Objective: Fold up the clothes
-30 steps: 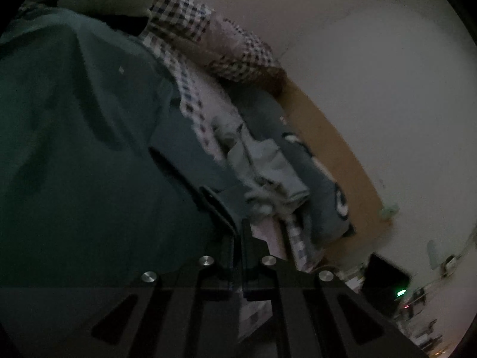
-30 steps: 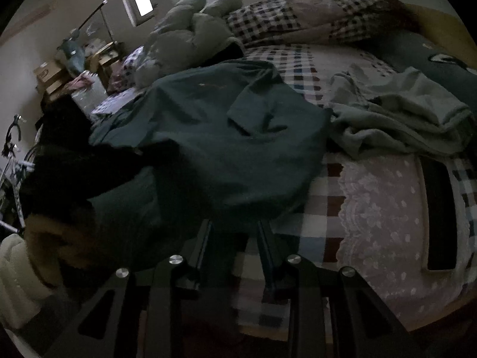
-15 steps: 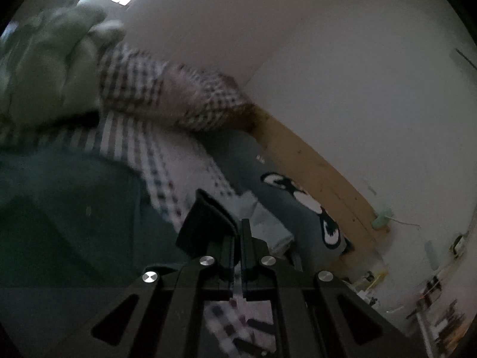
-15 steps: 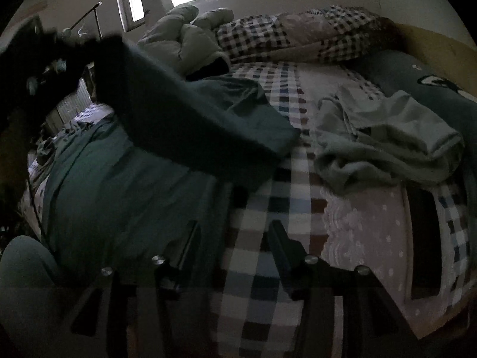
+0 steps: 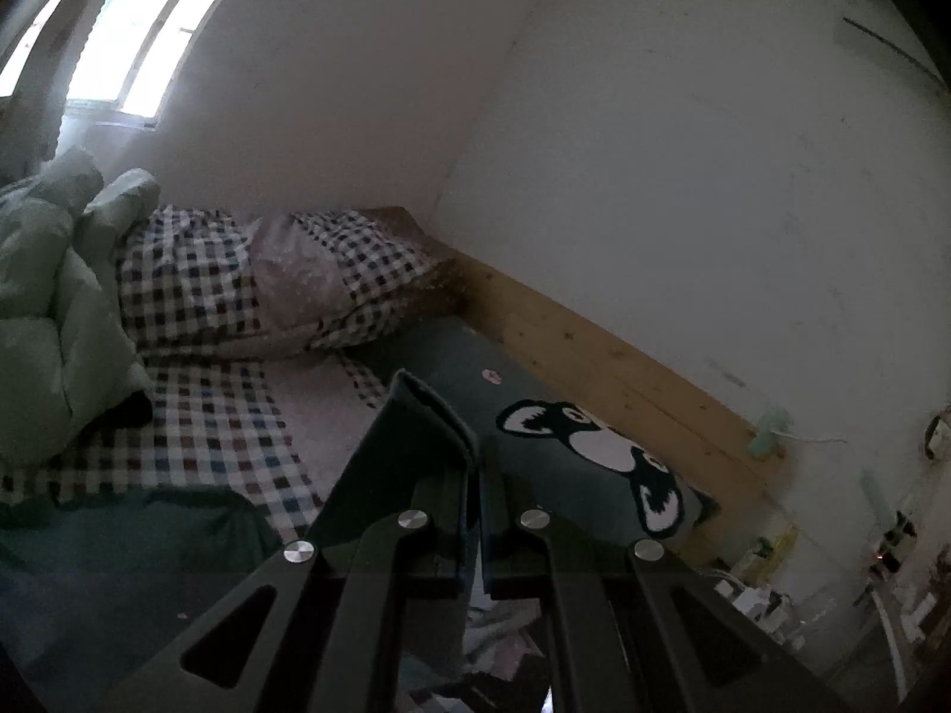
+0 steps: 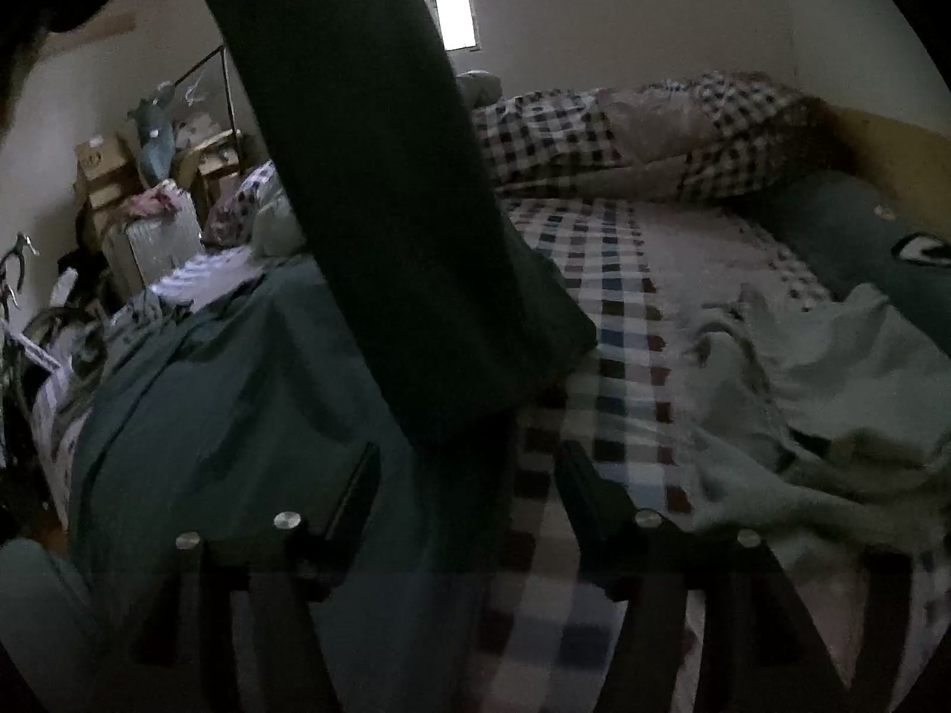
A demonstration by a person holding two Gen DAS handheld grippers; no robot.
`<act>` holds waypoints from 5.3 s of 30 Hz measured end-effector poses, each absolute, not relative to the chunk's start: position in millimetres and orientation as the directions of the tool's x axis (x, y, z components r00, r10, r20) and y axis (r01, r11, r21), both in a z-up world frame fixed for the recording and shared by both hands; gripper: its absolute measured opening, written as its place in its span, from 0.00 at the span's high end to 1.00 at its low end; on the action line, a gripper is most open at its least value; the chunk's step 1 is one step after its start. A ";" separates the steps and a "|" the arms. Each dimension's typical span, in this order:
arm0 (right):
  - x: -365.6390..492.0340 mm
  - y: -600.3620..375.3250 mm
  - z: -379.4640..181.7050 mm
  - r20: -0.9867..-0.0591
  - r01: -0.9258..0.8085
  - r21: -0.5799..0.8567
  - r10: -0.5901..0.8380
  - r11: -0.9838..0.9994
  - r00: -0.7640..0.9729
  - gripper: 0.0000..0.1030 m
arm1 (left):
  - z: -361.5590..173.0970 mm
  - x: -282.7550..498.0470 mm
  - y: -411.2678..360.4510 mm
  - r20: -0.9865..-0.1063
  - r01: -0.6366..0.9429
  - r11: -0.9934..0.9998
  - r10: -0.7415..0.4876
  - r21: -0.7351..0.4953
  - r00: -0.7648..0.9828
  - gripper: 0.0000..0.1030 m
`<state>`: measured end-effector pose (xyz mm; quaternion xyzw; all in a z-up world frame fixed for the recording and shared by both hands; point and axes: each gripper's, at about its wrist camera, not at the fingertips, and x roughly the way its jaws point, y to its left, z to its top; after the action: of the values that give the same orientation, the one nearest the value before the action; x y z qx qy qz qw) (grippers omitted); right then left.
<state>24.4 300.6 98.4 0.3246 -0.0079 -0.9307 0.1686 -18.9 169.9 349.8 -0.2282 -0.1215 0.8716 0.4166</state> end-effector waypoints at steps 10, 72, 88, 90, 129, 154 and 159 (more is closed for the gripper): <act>-24.6 274.2 74.8 -0.625 0.395 0.076 -0.352 -0.916 -0.697 0.37 | 389.6 -66.7 172.5 -0.286 -0.624 -0.652 0.754 -0.430 -0.591 0.99; -72.8 311.7 27.8 -0.708 0.349 0.050 -0.280 -0.936 -0.649 0.67 | 193.3 -101.3 -112.6 -0.496 -0.243 -0.849 0.480 -0.469 -0.723 0.99; -87.0 286.2 9.4 -0.778 0.363 -0.061 -0.184 -0.930 -0.601 0.95 | 200.4 -109.5 -110.5 -0.557 -0.271 -0.891 0.442 -0.365 -0.703 0.99; -84.8 283.3 9.2 -0.778 0.373 -0.087 -0.171 -0.924 -0.604 0.95 | 190.0 -111.8 -118.1 -0.582 -0.242 -0.904 0.414 -0.351 -0.700 0.99; -79.3 276.9 12.9 -0.761 0.381 -0.115 -0.166 -0.917 -0.628 0.88 | 152.1 -122.8 -164.6 -0.622 -0.172 -0.906 0.393 -0.386 -0.677 0.99; -196.7 312.5 63.8 -0.765 0.186 0.172 -0.250 -0.967 -0.594 0.47 | 86.2 -127.4 -179.5 -0.678 -0.176 -0.907 0.406 -0.384 -0.613 0.99; -259.2 310.1 47.8 -0.817 0.147 0.166 -0.219 -0.975 -0.533 0.47 | 84.9 -129.4 -182.8 -0.649 -0.191 -0.888 0.440 -0.419 -0.621 0.99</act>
<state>-259.2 310.1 47.8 0.4717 -0.0386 -0.8747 0.1046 -129.4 -182.8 84.9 -0.3974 -0.1566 0.8865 0.1779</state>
